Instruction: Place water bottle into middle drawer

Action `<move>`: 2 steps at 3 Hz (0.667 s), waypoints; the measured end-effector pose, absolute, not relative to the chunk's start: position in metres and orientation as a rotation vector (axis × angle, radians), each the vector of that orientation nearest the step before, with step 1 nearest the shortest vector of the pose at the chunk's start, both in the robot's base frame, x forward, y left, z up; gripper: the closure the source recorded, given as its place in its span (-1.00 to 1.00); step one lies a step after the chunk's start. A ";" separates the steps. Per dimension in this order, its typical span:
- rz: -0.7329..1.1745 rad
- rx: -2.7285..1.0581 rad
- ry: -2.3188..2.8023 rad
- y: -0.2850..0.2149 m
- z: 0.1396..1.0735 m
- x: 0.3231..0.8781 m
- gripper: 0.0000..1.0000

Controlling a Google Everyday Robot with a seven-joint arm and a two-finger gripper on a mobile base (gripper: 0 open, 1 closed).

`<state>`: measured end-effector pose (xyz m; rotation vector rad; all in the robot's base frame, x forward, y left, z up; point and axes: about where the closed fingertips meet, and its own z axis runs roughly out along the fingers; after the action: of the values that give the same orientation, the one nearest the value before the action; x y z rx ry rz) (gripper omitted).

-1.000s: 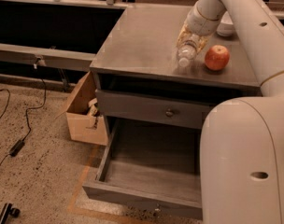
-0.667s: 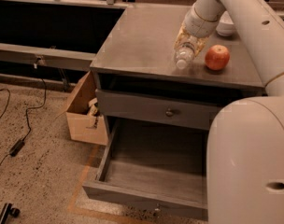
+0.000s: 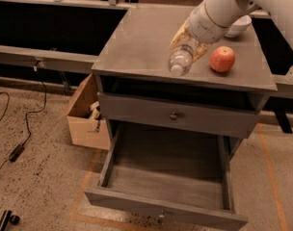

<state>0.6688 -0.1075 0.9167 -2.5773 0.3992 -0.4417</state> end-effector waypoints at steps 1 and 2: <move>-0.353 -2.552 0.387 -0.085 0.902 0.614 1.00; -0.198 -2.609 0.402 -0.071 0.860 0.556 1.00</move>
Offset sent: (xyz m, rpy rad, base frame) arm -0.1995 0.0520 -0.1328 -0.0456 0.3797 0.0756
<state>0.5557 -0.0715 0.8596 -2.6095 0.4021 -0.1980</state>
